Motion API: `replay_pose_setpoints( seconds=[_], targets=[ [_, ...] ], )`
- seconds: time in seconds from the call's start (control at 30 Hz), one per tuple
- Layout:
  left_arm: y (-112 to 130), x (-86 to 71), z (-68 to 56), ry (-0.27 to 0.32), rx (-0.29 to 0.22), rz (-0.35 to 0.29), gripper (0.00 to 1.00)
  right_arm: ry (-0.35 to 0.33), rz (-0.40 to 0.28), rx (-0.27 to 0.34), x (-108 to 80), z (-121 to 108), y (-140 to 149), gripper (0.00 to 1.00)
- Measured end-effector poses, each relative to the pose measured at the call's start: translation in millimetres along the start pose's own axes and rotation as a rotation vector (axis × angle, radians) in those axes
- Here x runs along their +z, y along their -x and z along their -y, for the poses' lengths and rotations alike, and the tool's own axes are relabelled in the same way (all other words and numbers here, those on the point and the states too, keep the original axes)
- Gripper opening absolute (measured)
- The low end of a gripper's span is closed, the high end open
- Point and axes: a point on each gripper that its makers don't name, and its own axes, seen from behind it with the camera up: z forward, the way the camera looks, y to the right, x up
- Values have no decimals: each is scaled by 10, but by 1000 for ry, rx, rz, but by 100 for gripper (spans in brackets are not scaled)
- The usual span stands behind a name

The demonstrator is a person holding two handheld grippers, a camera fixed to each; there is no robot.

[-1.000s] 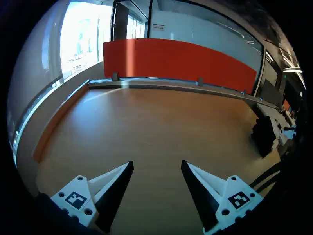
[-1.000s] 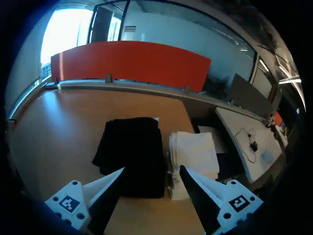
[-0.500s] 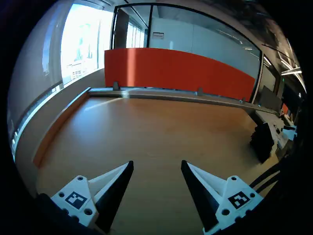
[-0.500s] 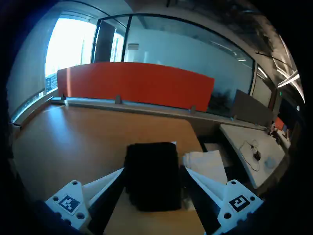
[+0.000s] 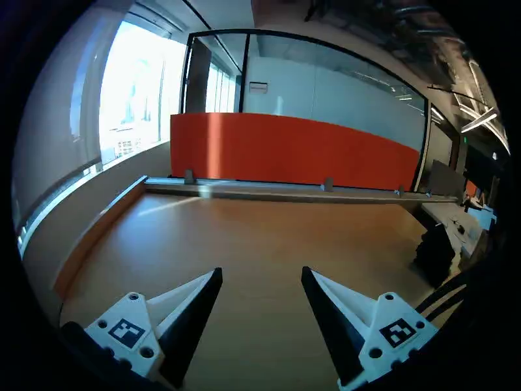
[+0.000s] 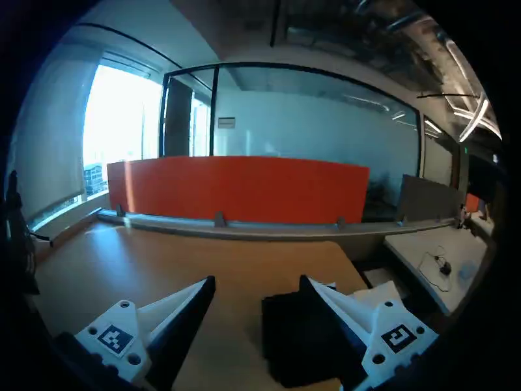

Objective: Fold towel

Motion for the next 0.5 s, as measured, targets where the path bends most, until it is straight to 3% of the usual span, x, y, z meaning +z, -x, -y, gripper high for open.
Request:
replay_pose_setpoints(
  seconds=[0.27, 0.5],
  targets=[
    [-337, 24, 101, -27, 30, -106, 90, -21, -76, 38, 81, 471, -265, 100],
    [-496, 46, 113, -29, 44, -152, 90, -19, -101, 18, 173, 789, -398, 100]
  ],
)
